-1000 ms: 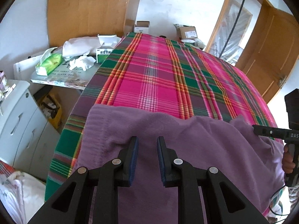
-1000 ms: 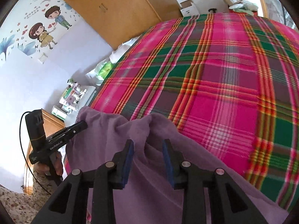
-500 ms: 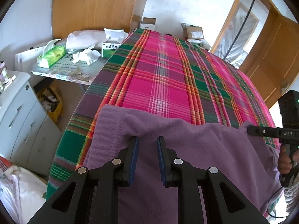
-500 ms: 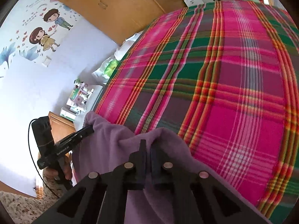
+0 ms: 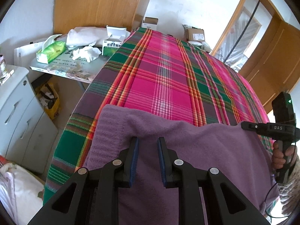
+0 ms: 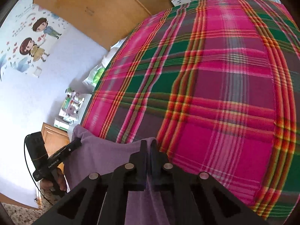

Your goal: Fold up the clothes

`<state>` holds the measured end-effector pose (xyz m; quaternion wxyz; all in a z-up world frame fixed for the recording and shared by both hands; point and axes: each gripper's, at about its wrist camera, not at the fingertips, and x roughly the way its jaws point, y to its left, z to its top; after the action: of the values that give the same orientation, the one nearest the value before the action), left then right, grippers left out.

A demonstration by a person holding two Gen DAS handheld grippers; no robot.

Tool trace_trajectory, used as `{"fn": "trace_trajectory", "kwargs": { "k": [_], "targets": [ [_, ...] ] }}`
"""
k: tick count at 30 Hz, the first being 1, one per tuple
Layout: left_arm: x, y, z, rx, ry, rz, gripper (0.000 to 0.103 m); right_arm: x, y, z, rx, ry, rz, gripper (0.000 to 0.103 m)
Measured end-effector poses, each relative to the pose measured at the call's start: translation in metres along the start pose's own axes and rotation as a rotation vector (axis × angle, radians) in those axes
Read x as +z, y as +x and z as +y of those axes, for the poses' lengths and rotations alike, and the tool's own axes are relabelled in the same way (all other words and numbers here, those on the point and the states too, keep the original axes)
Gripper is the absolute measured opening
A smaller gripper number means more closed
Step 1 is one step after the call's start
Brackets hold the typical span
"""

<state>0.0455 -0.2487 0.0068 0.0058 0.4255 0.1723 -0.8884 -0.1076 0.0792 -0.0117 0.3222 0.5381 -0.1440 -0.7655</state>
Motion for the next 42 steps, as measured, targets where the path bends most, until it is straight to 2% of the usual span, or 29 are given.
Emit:
{"fn": "trace_trajectory", "kwargs": {
  "k": [1,6,9,13,17,20,25,30,33,35,37,42],
  "targets": [
    [0.0,0.0,0.0,-0.001,-0.001,-0.001,0.021,0.001,-0.004,-0.004,-0.049,0.01,-0.014,0.001],
    [-0.001,-0.002,0.003,-0.008,-0.016,-0.005,0.021,-0.002,-0.03,-0.011,-0.055,0.02,-0.049,0.002],
    [0.0,-0.002,-0.002,0.02,-0.001,-0.001,0.021,-0.007,-0.047,-0.008,-0.056,-0.018,-0.063,0.002],
    [0.0,-0.011,-0.011,0.058,0.022,-0.027,0.021,-0.022,-0.064,-0.006,-0.085,-0.076,-0.045,0.004],
    [0.002,-0.025,-0.017,0.041,0.031,-0.058,0.021,-0.04,-0.078,-0.003,-0.108,-0.134,-0.018,0.006],
    [0.002,-0.03,-0.027,0.002,0.053,-0.054,0.021,-0.053,-0.088,-0.003,-0.145,-0.186,-0.001,0.01],
    [-0.005,-0.024,-0.062,-0.11,0.133,-0.013,0.021,-0.067,-0.086,0.009,-0.197,-0.312,0.045,0.02],
    [-0.018,0.0,-0.11,-0.227,0.223,0.079,0.021,-0.071,-0.063,0.018,-0.216,-0.389,0.103,0.023],
    [-0.027,0.011,-0.136,-0.27,0.281,0.122,0.021,-0.071,-0.062,0.018,-0.209,-0.41,0.103,0.023],
    [-0.027,0.016,-0.148,-0.292,0.306,0.133,0.021,-0.069,-0.061,0.016,-0.199,-0.401,0.103,0.022],
    [-0.027,0.02,-0.159,-0.311,0.323,0.143,0.021,-0.068,-0.06,0.016,-0.218,-0.408,0.099,0.007],
    [-0.024,0.029,-0.179,-0.339,0.348,0.156,0.021,-0.068,-0.067,0.012,-0.214,-0.385,0.052,0.004]
  ]
}}
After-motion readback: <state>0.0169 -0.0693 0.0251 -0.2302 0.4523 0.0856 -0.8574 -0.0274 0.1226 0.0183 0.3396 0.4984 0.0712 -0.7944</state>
